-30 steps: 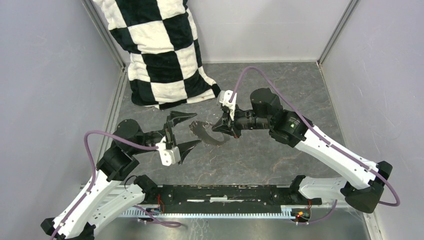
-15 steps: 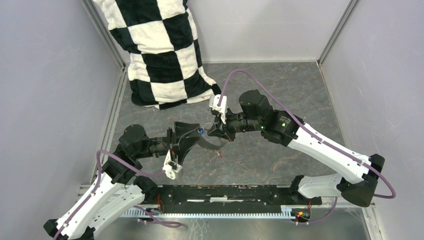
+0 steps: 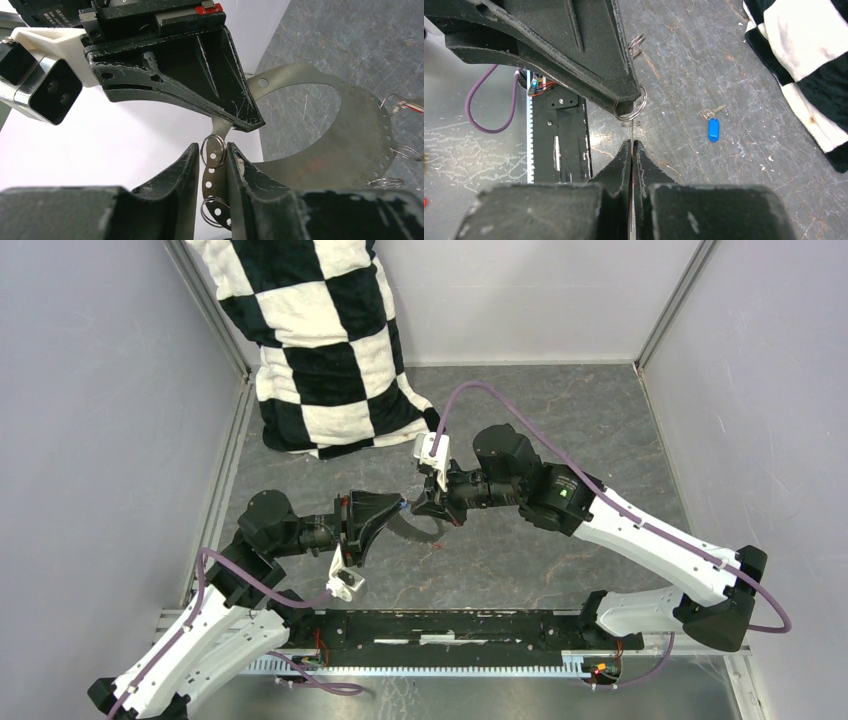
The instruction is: Put the keys on the keyring
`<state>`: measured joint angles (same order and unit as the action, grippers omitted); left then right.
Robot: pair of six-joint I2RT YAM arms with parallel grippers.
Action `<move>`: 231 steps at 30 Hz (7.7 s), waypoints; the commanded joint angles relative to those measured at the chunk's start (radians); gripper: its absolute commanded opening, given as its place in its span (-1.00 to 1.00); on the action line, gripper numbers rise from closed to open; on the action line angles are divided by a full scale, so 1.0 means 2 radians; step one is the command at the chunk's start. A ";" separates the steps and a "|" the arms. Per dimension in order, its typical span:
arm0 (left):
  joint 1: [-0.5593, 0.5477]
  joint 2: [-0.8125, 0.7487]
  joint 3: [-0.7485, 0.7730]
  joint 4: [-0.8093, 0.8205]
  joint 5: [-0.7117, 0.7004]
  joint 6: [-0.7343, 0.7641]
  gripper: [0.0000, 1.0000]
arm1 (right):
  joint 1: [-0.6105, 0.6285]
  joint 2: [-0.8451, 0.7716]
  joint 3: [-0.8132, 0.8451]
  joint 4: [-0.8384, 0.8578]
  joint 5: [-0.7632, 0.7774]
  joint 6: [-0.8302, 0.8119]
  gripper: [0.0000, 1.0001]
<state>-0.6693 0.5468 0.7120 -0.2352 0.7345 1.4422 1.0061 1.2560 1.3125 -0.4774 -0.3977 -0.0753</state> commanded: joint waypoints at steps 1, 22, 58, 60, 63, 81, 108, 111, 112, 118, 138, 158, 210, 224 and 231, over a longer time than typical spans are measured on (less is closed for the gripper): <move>0.000 -0.006 -0.007 0.022 -0.009 0.021 -0.36 | 0.009 -0.007 0.020 0.023 0.002 0.006 -0.99; 0.000 -0.031 -0.024 0.022 -0.016 0.054 -0.72 | 0.010 -0.031 -0.015 0.042 0.006 0.010 -0.99; 0.000 0.047 0.086 -0.022 0.074 -0.412 -0.96 | 0.018 -0.125 -0.089 0.145 -0.019 -0.066 -0.09; 0.000 0.046 0.084 -0.020 0.076 -0.420 -0.96 | 0.018 -0.121 -0.090 0.151 -0.031 -0.062 -0.07; 0.000 0.045 0.085 -0.023 0.076 -0.424 -0.96 | 0.018 -0.115 -0.101 0.167 -0.050 -0.055 -0.02; 0.000 0.050 0.085 -0.020 0.056 -0.422 -0.96 | 0.034 -0.081 -0.094 0.150 -0.036 -0.062 -0.18; 0.000 0.012 0.052 0.008 0.041 -0.560 0.12 | 0.040 -0.196 -0.257 0.360 -0.020 -0.060 -0.99; 0.000 0.010 0.045 0.008 0.077 -0.555 0.09 | 0.039 -0.201 -0.273 0.389 -0.039 -0.055 -1.00; 0.000 0.010 0.043 0.009 0.085 -0.549 0.10 | 0.040 -0.201 -0.275 0.398 -0.048 -0.054 -0.99; 0.000 0.024 0.049 0.011 0.089 -0.506 0.23 | 0.039 -0.196 -0.274 0.419 -0.088 -0.044 -1.00; 0.000 0.022 0.043 0.057 0.158 -0.585 -0.02 | 0.040 -0.164 -0.292 0.522 -0.089 0.014 -0.99; 0.000 0.025 0.031 0.053 0.122 -0.589 -0.35 | 0.040 -0.149 -0.305 0.569 -0.106 0.050 -0.99; 0.000 0.078 0.109 -0.117 0.110 -0.453 -0.96 | 0.040 -0.041 -0.013 0.000 -0.090 -0.139 -0.14; 0.000 0.088 0.116 -0.132 0.110 -0.444 -0.96 | 0.040 -0.037 0.000 0.002 -0.075 -0.133 -0.24; 0.000 0.087 0.119 -0.132 0.110 -0.442 -0.96 | 0.040 -0.020 0.006 -0.009 -0.067 -0.127 -0.37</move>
<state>-0.6689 0.7265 0.8982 -0.5236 0.9436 0.5220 1.0843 1.1999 1.2789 -0.4904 -0.5537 -0.3420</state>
